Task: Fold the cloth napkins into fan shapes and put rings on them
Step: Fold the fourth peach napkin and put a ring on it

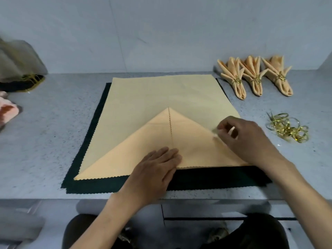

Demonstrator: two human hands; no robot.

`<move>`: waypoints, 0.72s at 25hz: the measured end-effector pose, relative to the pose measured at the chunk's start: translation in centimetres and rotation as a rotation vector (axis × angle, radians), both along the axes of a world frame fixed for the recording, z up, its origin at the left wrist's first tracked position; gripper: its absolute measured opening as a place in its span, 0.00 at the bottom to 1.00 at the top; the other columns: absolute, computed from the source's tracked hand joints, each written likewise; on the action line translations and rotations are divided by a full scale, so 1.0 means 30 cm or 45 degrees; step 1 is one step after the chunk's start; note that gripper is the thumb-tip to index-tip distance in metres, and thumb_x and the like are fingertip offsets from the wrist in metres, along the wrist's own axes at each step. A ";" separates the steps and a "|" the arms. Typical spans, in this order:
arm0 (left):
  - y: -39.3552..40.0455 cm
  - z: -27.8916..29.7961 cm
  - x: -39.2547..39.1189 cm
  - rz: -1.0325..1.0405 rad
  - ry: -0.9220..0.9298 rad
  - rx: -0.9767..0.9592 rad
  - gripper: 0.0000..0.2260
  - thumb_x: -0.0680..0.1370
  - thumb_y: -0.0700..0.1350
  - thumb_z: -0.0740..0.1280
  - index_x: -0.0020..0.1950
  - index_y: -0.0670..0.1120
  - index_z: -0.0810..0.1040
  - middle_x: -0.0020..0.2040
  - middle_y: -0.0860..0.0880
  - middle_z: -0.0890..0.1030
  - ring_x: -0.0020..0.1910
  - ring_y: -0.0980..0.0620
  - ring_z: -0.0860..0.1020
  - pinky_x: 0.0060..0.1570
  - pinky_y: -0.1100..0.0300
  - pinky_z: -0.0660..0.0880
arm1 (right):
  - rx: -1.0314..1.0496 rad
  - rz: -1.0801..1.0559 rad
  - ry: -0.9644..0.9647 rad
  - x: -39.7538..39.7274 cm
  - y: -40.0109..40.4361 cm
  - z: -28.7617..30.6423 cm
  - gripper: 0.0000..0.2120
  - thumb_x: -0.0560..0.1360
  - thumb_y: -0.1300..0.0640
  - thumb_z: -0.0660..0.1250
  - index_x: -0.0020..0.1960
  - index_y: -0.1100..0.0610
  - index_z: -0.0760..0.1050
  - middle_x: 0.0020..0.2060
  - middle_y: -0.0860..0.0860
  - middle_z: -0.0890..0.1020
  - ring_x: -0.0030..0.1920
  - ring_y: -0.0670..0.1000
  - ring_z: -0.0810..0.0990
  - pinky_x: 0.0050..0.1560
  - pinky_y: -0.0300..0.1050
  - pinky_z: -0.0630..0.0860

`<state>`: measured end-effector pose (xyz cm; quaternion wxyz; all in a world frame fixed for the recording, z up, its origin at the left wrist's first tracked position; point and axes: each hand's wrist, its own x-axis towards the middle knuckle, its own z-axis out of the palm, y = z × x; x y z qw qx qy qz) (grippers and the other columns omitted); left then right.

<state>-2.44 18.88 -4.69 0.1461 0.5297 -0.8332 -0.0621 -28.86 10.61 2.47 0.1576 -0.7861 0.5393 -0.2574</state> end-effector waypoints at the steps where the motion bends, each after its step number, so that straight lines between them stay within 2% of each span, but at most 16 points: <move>1: 0.000 0.006 0.003 0.014 0.078 0.088 0.24 0.81 0.56 0.49 0.74 0.53 0.70 0.75 0.55 0.67 0.76 0.52 0.62 0.74 0.54 0.60 | 0.062 0.160 -0.144 0.098 0.022 -0.009 0.03 0.77 0.55 0.68 0.47 0.48 0.79 0.40 0.40 0.81 0.39 0.44 0.78 0.41 0.38 0.72; 2: 0.001 0.014 0.008 0.009 0.171 0.172 0.24 0.81 0.56 0.48 0.74 0.53 0.68 0.76 0.56 0.66 0.76 0.54 0.60 0.76 0.56 0.56 | 0.178 0.308 -0.215 0.186 0.046 -0.030 0.05 0.78 0.55 0.67 0.48 0.47 0.80 0.41 0.40 0.81 0.40 0.44 0.78 0.43 0.36 0.72; 3: -0.001 0.027 0.011 -0.013 0.276 0.246 0.23 0.81 0.54 0.49 0.74 0.53 0.68 0.75 0.55 0.67 0.75 0.55 0.61 0.75 0.56 0.57 | 0.275 0.393 -0.216 0.253 0.064 -0.055 0.06 0.80 0.54 0.64 0.49 0.46 0.79 0.42 0.39 0.82 0.42 0.42 0.78 0.45 0.37 0.73; 5: -0.005 0.060 0.016 -0.009 0.591 0.440 0.18 0.79 0.46 0.54 0.68 0.52 0.70 0.68 0.56 0.72 0.68 0.59 0.67 0.70 0.58 0.63 | 0.333 0.391 -0.131 0.319 0.067 -0.093 0.08 0.81 0.51 0.60 0.51 0.43 0.77 0.44 0.40 0.82 0.45 0.41 0.78 0.49 0.44 0.75; 7: 0.006 0.100 0.012 0.102 0.918 0.592 0.16 0.75 0.44 0.56 0.61 0.52 0.72 0.62 0.58 0.72 0.63 0.63 0.68 0.63 0.62 0.66 | 0.333 0.337 -0.072 0.323 0.050 -0.105 0.08 0.81 0.50 0.58 0.54 0.42 0.75 0.44 0.40 0.81 0.44 0.41 0.77 0.48 0.46 0.74; 10: 0.023 0.125 0.025 0.209 1.130 0.505 0.14 0.72 0.45 0.57 0.56 0.55 0.72 0.59 0.59 0.71 0.59 0.63 0.69 0.55 0.65 0.67 | 0.242 0.364 0.053 0.330 0.058 -0.121 0.04 0.79 0.48 0.62 0.53 0.41 0.74 0.42 0.39 0.77 0.41 0.39 0.74 0.42 0.43 0.71; 12: 0.016 0.149 0.062 0.199 1.101 0.396 0.14 0.73 0.44 0.57 0.57 0.55 0.74 0.58 0.61 0.74 0.61 0.64 0.70 0.57 0.68 0.67 | 0.145 0.378 0.141 0.337 0.072 -0.134 0.04 0.78 0.47 0.64 0.52 0.41 0.74 0.41 0.39 0.74 0.40 0.39 0.73 0.40 0.40 0.69; 14: -0.017 0.177 0.126 0.222 0.998 0.309 0.12 0.76 0.45 0.60 0.55 0.54 0.78 0.56 0.62 0.78 0.60 0.65 0.73 0.59 0.69 0.67 | 0.114 0.340 0.108 0.333 0.080 -0.139 0.03 0.78 0.47 0.66 0.51 0.41 0.75 0.42 0.39 0.74 0.39 0.40 0.74 0.40 0.39 0.71; 16: -0.072 0.199 0.228 0.270 0.785 0.279 0.10 0.78 0.42 0.63 0.51 0.55 0.81 0.53 0.61 0.81 0.56 0.66 0.75 0.59 0.65 0.69 | 0.038 0.355 0.086 0.328 0.091 -0.142 0.03 0.76 0.51 0.69 0.49 0.43 0.78 0.43 0.39 0.76 0.38 0.38 0.73 0.39 0.38 0.72; 18: -0.124 0.191 0.364 0.254 0.489 0.315 0.13 0.79 0.40 0.64 0.49 0.58 0.81 0.53 0.61 0.81 0.56 0.64 0.74 0.61 0.59 0.71 | -0.025 0.450 0.109 0.332 0.104 -0.151 0.06 0.75 0.57 0.71 0.48 0.46 0.80 0.45 0.38 0.77 0.38 0.34 0.73 0.37 0.35 0.71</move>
